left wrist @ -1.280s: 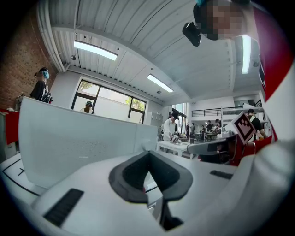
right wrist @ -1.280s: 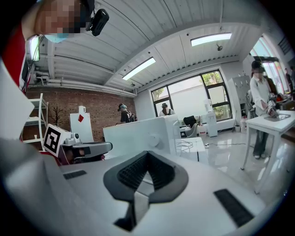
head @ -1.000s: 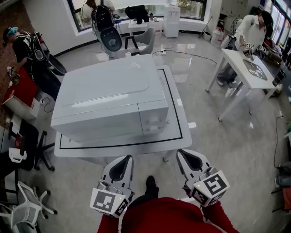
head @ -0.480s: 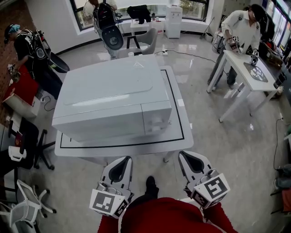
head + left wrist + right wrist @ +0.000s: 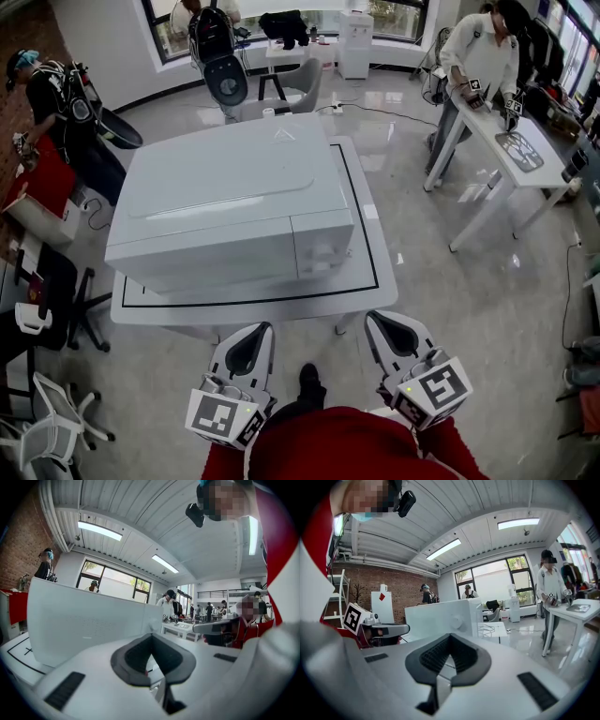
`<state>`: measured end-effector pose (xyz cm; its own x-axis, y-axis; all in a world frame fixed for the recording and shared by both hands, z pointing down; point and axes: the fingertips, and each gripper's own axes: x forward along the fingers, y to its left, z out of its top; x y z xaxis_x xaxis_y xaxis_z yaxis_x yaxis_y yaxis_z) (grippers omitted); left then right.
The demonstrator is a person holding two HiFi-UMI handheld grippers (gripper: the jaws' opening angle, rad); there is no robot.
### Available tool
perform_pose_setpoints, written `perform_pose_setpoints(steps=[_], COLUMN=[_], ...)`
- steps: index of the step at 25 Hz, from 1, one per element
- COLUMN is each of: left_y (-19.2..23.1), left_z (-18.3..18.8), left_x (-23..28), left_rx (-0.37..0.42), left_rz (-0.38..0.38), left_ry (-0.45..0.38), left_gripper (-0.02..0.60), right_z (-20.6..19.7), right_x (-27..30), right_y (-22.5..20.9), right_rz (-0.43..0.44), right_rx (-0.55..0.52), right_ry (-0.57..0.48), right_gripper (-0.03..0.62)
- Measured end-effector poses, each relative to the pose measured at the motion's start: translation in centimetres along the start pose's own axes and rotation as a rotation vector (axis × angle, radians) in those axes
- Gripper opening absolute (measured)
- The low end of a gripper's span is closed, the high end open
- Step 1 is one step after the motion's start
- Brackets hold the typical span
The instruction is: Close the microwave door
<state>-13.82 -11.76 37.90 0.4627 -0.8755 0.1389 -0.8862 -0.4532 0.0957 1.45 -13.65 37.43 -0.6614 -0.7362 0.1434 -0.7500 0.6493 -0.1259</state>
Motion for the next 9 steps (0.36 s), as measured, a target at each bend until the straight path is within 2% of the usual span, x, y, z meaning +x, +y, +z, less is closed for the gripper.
perform_pose_setpoints(steps=[9], left_y=[0.40], left_z=[-0.55], left_x=[0.17], left_rx=[-0.016], left_rz=[0.000], left_ry=[0.016], left_gripper=[0.011], right_z=[-0.05], right_x=[0.24], right_y=[-0.52], right_rz=[-0.011], right_rx=[0.001], right_ry=[0.002], right_gripper=[0.012])
